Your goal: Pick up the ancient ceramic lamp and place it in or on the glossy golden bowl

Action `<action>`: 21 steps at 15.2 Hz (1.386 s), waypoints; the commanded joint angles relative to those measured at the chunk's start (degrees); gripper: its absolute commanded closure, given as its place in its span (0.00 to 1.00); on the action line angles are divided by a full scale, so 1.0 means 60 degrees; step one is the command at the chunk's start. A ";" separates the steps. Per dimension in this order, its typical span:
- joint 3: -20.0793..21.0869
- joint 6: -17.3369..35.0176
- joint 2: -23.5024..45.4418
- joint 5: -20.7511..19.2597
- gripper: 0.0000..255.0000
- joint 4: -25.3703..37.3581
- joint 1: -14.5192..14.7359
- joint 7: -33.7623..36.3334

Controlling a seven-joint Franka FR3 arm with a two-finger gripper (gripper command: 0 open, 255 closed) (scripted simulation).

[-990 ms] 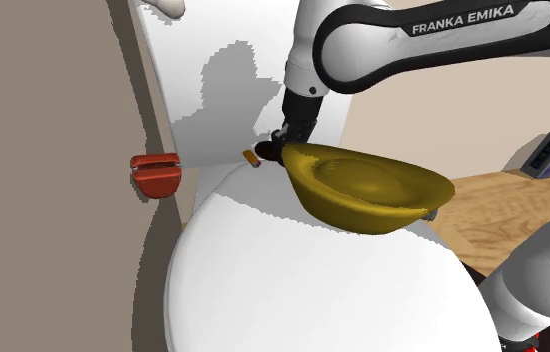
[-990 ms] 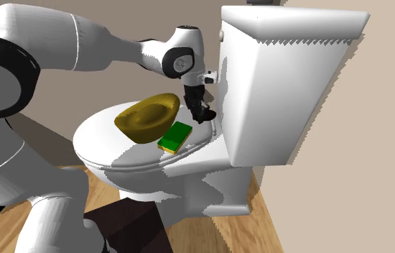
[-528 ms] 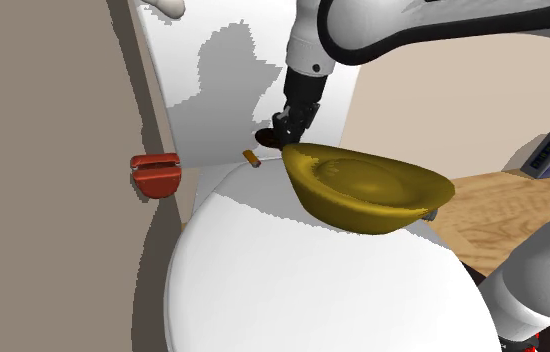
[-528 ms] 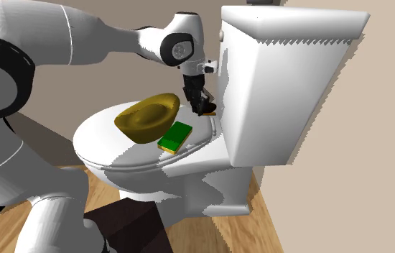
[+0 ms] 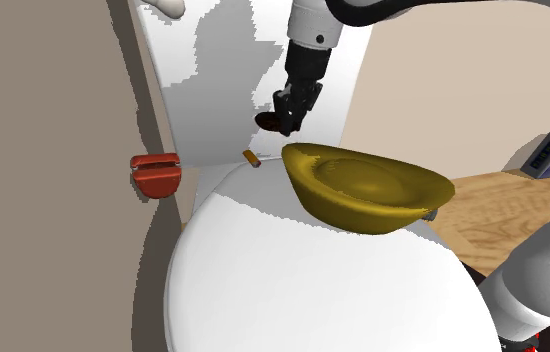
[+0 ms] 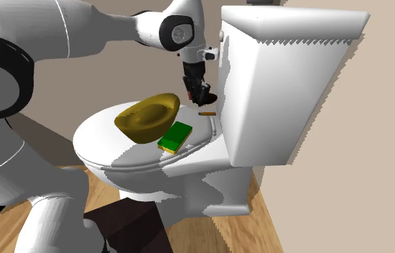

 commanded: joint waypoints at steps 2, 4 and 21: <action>-0.0030 -0.0401 0.0023 -0.0024 1.00 0.0417 -0.0020 0.0004; -0.0033 -0.0660 0.0075 -0.0055 1.00 0.0723 -0.0033 0.0028; -0.0187 -0.2557 -0.0489 0.0186 1.00 0.2121 -0.0002 0.0110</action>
